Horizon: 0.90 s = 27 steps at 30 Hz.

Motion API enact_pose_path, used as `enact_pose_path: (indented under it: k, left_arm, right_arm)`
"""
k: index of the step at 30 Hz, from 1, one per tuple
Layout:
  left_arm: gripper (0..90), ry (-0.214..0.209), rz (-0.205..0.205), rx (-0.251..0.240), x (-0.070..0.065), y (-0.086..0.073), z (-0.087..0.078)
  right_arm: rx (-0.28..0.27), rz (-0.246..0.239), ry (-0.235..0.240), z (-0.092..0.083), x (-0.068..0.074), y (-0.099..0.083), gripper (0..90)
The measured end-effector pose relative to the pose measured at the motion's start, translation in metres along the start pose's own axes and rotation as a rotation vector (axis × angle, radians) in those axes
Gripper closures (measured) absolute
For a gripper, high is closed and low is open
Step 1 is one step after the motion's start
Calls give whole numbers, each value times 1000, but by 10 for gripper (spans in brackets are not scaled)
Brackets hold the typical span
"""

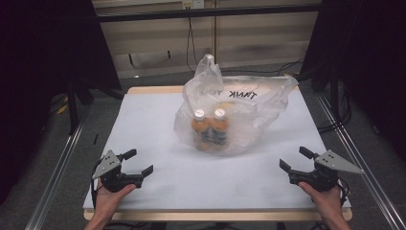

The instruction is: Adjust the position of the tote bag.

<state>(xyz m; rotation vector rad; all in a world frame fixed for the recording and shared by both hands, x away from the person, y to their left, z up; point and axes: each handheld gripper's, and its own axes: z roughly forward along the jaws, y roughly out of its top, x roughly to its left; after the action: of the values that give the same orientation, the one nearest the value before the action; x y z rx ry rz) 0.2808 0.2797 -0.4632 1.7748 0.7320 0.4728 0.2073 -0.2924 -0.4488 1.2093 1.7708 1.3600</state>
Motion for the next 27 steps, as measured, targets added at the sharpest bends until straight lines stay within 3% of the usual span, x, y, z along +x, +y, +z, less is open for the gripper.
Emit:
enact_pose_path:
  k: [4, 7, 8, 16, 27]
  left_arm:
    - [87, -3, -9, 12, 2, -1, 2]
    - [87, -4, -1, 31, 2, -1, 3]
    - [88, -9, 9, 34, 3, -1, 3]
    - [114, -10, -19, 37, 2, 0, 5]
    - [159, -73, 11, 55, -5, 3, 12]
  right_arm:
    - [14, 10, 14, 0, -2, 0, 172]
    - [42, 33, 36, 2, -2, 0, 199]
    - [49, 20, 38, 2, -3, 0, 227]
    - [57, 42, 57, 2, -6, 0, 300]
    - [93, 39, 107, 7, -5, 2, 391]
